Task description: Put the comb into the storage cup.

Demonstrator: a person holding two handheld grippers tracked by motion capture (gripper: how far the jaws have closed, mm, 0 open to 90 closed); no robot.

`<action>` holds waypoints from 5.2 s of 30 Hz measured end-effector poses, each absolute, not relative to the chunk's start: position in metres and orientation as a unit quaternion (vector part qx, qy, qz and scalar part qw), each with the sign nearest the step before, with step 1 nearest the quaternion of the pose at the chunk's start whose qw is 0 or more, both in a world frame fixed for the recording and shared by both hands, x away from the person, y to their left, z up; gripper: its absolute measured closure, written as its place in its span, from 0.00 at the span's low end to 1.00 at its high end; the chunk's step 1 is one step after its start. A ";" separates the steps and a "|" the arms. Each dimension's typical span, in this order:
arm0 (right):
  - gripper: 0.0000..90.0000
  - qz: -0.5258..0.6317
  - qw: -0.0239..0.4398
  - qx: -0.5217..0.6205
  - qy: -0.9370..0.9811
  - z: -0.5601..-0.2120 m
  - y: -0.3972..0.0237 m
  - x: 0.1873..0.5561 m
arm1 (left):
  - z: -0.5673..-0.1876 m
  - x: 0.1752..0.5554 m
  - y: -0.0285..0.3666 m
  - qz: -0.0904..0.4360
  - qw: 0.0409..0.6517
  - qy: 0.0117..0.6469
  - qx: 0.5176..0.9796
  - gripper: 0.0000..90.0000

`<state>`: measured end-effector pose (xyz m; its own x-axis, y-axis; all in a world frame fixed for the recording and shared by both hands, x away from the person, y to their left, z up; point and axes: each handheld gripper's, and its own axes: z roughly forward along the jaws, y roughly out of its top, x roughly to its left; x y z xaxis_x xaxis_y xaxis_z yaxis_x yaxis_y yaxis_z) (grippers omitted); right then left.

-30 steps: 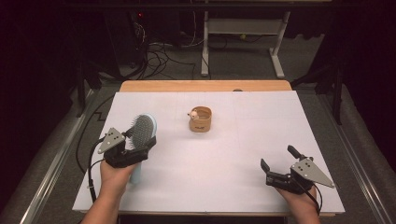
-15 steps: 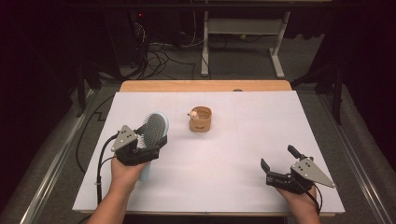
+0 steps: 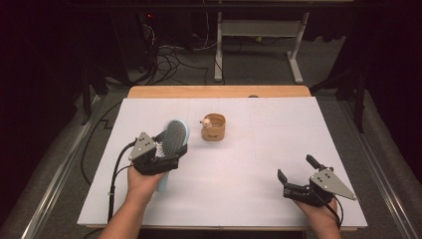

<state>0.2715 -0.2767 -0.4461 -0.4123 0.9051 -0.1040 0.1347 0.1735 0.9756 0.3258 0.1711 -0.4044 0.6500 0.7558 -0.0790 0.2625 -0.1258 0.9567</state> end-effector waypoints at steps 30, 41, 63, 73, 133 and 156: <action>0.00 0.508 0.372 0.392 0.671 -0.449 -0.274 0.274 | -0.400 0.332 0.132 0.214 0.570 0.318 0.727 0.23; 0.00 0.506 0.368 0.392 0.674 -0.450 -0.271 0.275 | -0.400 0.332 0.119 0.214 0.578 0.303 0.727 0.23; 0.00 0.522 0.342 0.381 0.682 -0.434 -0.243 0.295 | -0.407 0.326 0.116 0.214 0.579 0.290 0.731 0.23; 0.00 0.535 0.329 0.363 0.688 -0.424 -0.225 0.304 | -0.409 0.324 0.116 0.219 0.577 0.288 0.732 0.23; 0.07 0.619 0.241 0.292 0.689 -0.376 -0.137 0.309 | -0.415 0.306 0.082 0.212 0.573 0.251 0.750 0.23; 0.27 0.628 0.195 0.301 0.690 -0.383 -0.131 0.314 | -0.416 0.306 0.080 0.214 0.570 0.250 0.753 0.23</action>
<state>0.3140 -0.1311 -0.3825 -0.7420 0.6614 0.1095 0.1708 0.0285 0.9849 0.3062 0.0797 -0.4164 0.7834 0.6205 0.0364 0.1329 -0.2245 0.9654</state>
